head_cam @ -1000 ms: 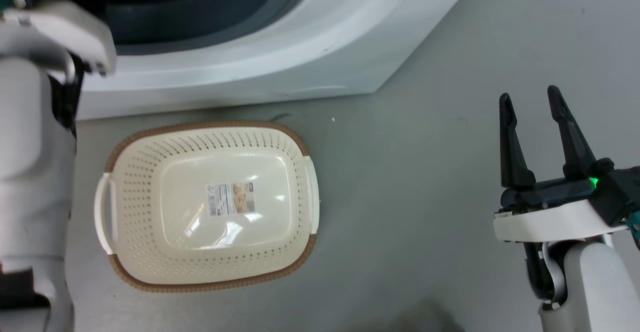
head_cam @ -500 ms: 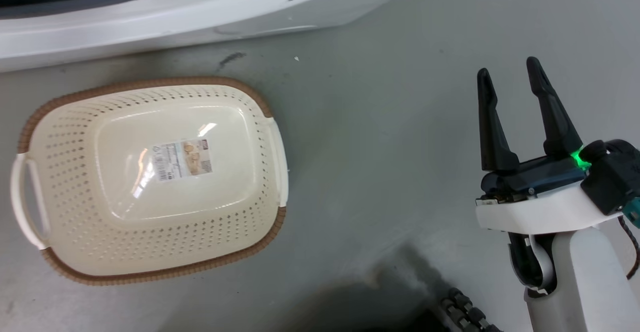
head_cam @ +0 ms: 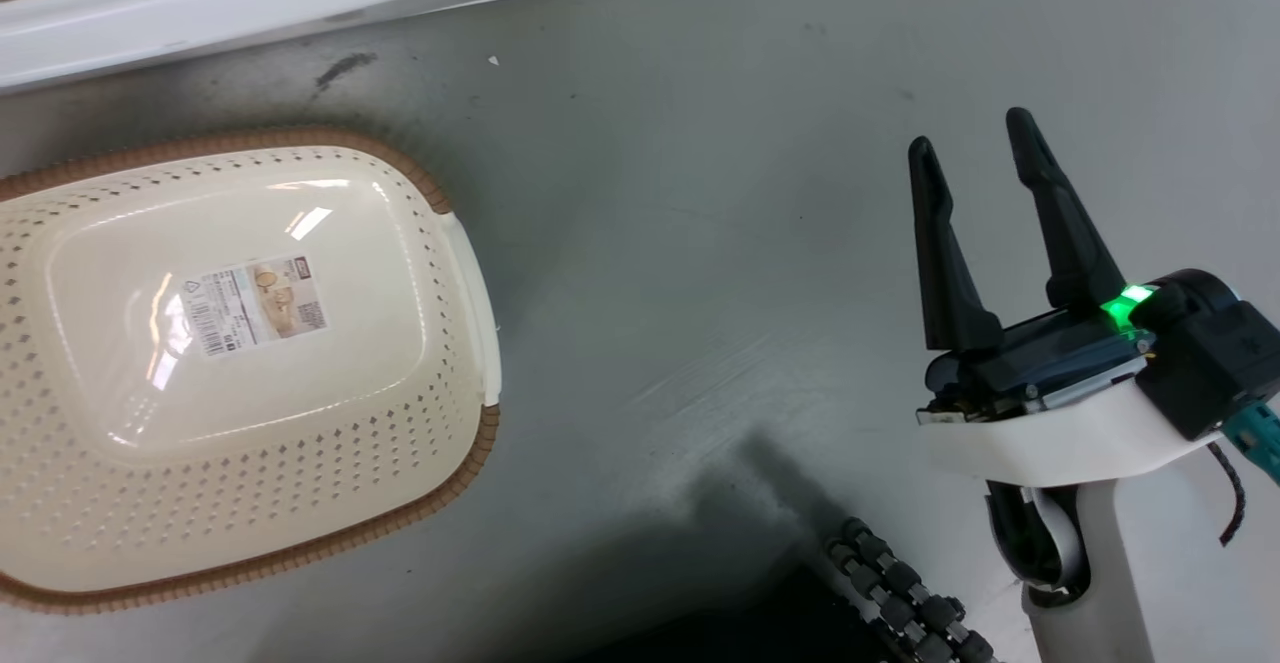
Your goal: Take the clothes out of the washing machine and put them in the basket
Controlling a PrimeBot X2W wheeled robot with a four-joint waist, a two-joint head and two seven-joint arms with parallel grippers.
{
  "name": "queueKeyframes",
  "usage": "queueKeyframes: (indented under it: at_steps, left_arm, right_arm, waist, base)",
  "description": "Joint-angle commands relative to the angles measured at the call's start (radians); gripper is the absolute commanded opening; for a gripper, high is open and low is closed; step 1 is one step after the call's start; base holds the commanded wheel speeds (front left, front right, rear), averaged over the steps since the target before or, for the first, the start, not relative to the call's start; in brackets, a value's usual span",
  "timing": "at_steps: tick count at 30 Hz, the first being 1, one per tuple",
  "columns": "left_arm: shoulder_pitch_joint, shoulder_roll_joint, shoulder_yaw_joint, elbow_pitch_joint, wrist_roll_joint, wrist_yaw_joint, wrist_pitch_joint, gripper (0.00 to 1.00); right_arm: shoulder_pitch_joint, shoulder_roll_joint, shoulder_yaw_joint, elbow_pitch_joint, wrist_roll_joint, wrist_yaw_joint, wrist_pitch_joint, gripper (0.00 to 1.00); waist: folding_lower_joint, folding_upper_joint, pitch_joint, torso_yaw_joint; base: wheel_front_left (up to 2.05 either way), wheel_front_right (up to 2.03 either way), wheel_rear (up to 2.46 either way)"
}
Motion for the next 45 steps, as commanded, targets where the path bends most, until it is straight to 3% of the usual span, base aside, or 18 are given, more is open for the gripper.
queueKeyframes:
  at_steps: [1, 12, 14, 21, 31, 37, 38, 45]
  left_arm:
    - [-0.016, 0.015, -0.008, 0.001, -0.014, 0.002, 0.018, 1.0]
    - [-0.025, 0.085, -0.103, 0.0, -0.107, 0.001, 0.146, 1.0]
    - [-0.014, 0.088, -0.117, -0.001, -0.127, 0.001, 0.159, 0.0]
    - [-0.027, 0.1, -0.137, -0.024, -0.16, 0.002, 0.08, 0.0]
    - [-0.021, 0.048, -0.127, 0.021, -0.152, 0.044, -0.168, 0.0]
    - [0.047, -0.014, -0.11, 0.079, -0.187, 0.069, -0.334, 0.0]
    - [0.15, -0.068, -0.104, 0.118, -0.222, 0.065, -0.461, 0.0]
    - [0.312, -0.159, -0.085, 0.156, -0.279, 0.059, -0.635, 0.0]
  right_arm:
    - [0.008, 0.003, 0.009, -0.007, 0.011, -0.001, -0.002, 1.0]
    - [0.008, 0.003, 0.046, -0.026, 0.028, -0.001, -0.002, 1.0]
    - [0.009, 0.003, 0.046, -0.025, 0.026, -0.001, -0.002, 1.0]
    - [-0.006, 0.003, 0.035, -0.015, 0.017, -0.001, -0.002, 1.0]
    - [-0.019, 0.003, -0.015, 0.006, -0.004, -0.001, -0.002, 1.0]
    - [-0.016, 0.002, -0.049, 0.027, -0.034, -0.001, -0.002, 1.0]
    - [0.003, 0.002, -0.065, 0.053, -0.056, -0.001, -0.002, 1.0]
    - [0.028, 0.002, -0.095, 0.083, -0.098, -0.001, -0.002, 1.0]
  waist:
    - [-0.0002, 0.0, 0.015, -0.015]
    - [-0.0002, 0.0, 0.057, -0.051]
    - [-0.0002, 0.0, 0.057, -0.05]
    - [-0.0002, 0.0, 0.048, -0.036]
    - [-0.0002, 0.0, -0.025, 0.001]
    - [-0.0002, 0.0, -0.101, 0.036]
    - [-0.0002, 0.0, -0.185, 0.064]
    - [-0.0002, 0.0, -0.291, 0.114]
  base:
    - [0.0, 0.0, 0.0]
    - [0.0, 0.0, 0.0]
    - [0.0, 0.0, 0.0]
    - [0.0, 0.0, 0.0]
    - [0.0, 0.0, 0.0]
    - [0.0, 0.0, 0.0]
    - [0.0, 0.0, 0.0]
    - [0.0, 0.0, 0.0]
